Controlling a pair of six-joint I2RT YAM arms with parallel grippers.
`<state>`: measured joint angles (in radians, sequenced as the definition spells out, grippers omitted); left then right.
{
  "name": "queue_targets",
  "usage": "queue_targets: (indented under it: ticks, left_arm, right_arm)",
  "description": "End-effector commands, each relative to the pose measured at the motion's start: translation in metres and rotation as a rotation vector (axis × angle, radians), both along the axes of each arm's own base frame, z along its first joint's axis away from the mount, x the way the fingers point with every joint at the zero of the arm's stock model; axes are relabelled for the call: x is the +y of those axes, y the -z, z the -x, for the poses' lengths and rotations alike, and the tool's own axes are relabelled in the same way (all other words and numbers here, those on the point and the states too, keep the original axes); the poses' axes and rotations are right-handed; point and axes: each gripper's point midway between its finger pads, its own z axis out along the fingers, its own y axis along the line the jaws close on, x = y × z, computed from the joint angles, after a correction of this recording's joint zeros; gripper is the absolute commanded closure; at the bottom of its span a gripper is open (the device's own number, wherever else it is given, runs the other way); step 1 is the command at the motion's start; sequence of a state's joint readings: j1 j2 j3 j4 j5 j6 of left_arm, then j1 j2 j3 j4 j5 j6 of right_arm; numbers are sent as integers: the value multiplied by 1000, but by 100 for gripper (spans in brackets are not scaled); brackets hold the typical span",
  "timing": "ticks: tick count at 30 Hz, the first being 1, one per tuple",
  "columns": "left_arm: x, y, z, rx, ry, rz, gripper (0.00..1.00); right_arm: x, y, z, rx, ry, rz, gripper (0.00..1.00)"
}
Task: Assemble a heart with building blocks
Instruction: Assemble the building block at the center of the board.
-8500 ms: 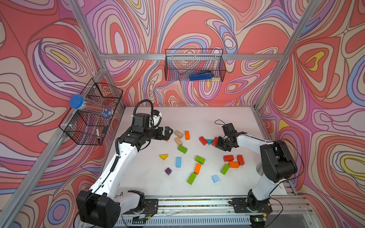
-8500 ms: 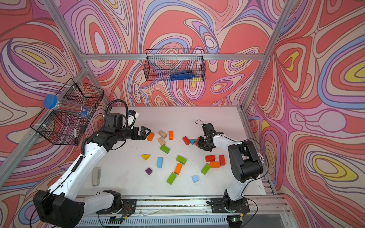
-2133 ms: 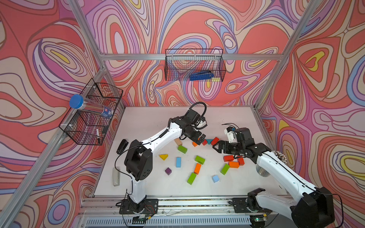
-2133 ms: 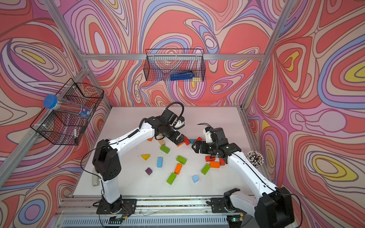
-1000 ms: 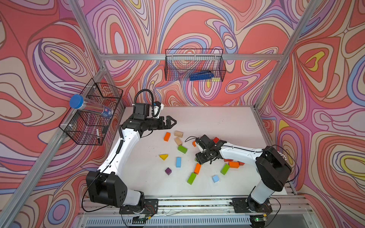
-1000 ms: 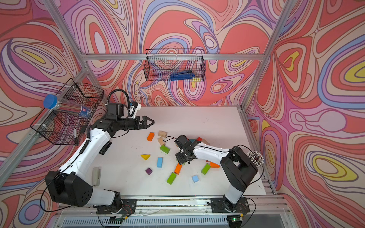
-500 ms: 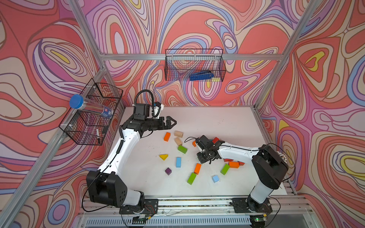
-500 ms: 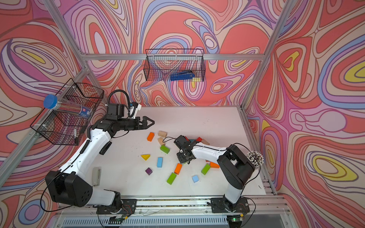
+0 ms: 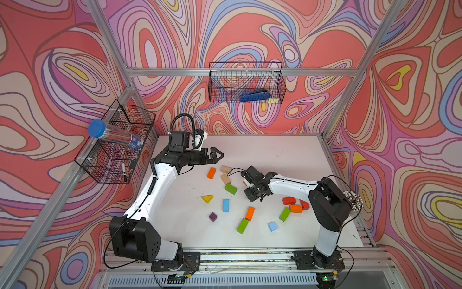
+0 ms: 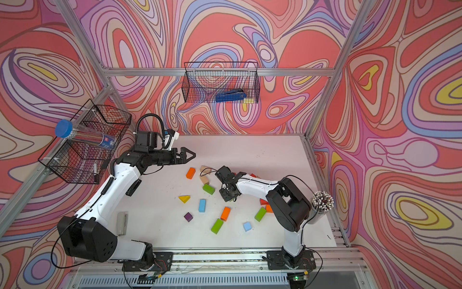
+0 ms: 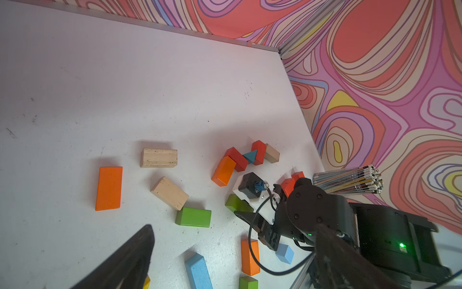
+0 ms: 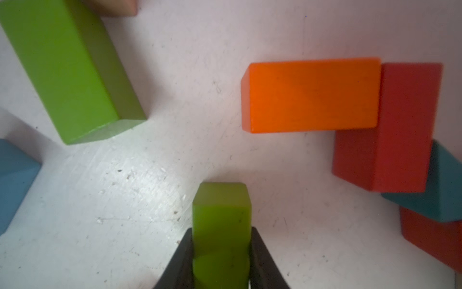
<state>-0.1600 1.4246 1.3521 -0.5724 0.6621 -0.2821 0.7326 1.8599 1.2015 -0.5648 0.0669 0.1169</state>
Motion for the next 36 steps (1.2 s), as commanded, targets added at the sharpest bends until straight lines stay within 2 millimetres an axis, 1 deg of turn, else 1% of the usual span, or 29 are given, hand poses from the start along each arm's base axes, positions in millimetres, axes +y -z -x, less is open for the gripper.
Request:
queue_targets:
  ticks: [1, 12, 19, 36]
  left_arm:
    - [-2, 1, 1, -2, 13, 10, 0]
    - [-4, 3, 1, 6, 19, 16, 0]
    - [-4, 5, 1, 13, 22, 19, 0]
    - [-5, 7, 0, 17, 24, 19, 0]
  right_arm:
    - [-6, 7, -5, 29, -11, 17, 75]
    - [-16, 11, -20, 58, 4, -15, 74]
    - [-19, 14, -28, 65, 6, -25, 74]
    - [-16, 22, -36, 78, -2, -30, 72]
